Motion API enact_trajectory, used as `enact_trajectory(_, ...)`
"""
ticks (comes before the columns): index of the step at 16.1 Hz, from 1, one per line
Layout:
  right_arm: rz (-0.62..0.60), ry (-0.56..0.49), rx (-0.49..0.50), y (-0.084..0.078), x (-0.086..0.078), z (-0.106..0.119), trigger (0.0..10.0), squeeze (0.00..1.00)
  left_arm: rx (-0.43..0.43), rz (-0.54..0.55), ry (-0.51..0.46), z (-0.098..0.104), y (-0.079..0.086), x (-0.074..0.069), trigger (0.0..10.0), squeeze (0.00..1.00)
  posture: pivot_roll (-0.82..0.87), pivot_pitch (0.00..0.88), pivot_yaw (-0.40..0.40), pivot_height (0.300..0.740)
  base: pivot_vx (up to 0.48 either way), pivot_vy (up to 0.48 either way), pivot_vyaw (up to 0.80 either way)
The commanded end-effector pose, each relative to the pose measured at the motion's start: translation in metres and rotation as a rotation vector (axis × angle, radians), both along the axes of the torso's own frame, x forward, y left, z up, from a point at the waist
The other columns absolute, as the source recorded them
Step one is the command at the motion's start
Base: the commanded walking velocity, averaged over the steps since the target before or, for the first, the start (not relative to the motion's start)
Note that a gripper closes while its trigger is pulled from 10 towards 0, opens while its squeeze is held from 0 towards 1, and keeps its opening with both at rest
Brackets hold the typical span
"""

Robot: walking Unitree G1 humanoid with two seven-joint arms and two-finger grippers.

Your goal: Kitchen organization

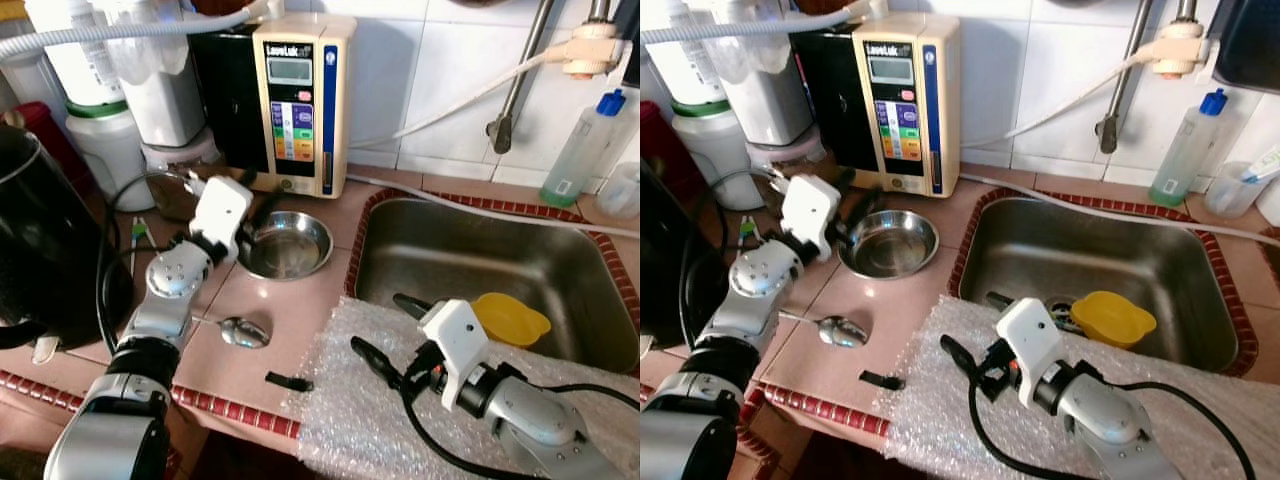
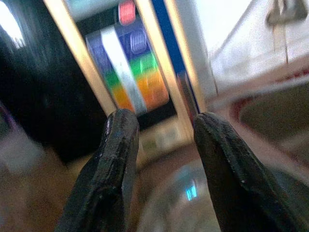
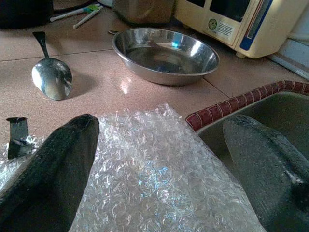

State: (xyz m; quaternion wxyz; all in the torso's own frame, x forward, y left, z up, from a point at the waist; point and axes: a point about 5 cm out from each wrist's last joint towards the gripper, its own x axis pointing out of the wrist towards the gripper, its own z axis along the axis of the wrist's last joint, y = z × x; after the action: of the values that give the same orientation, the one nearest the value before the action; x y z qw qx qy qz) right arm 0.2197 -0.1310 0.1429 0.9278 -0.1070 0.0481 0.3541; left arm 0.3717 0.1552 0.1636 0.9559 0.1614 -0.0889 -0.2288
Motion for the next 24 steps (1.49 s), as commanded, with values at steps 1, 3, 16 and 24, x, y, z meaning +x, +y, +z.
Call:
enact_trajectory(1, 0.011, -0.004, -0.006, 0.001, 0.000, 0.000, 10.0, 0.00, 0.006, 0.014, 0.095, -0.009, 0.004, 0.003, 10.0, 1.00, 0.07, 0.017, 0.069, 0.740, 0.000, 0.000, 0.00)
enact_trajectory(3, 0.013, -0.003, -0.009, 0.001, 0.000, 0.000, 10.0, 0.00, -0.021, 0.055, 0.207, -0.021, 0.008, 0.005, 10.0, 1.00, 0.07, 0.018, 0.070, 0.740, 0.000, 0.000, 0.00)
enact_trajectory(16, 0.018, -0.007, -0.021, 0.001, 0.000, 0.000, 10.0, 0.00, -0.082, 0.214, 0.512, -0.046, 0.021, 0.007, 10.0, 1.00, 0.07, 0.016, 0.067, 0.740, 0.000, 0.000, 0.00)
enact_trajectory(24, 0.016, -0.003, -0.019, 0.001, -0.001, -0.001, 10.0, 0.00, -0.199, 0.128, 0.705, -0.052, 0.010, 0.002, 0.0, 0.00, 0.07, 0.020, 0.069, 0.740, 0.000, 0.000, 0.00)
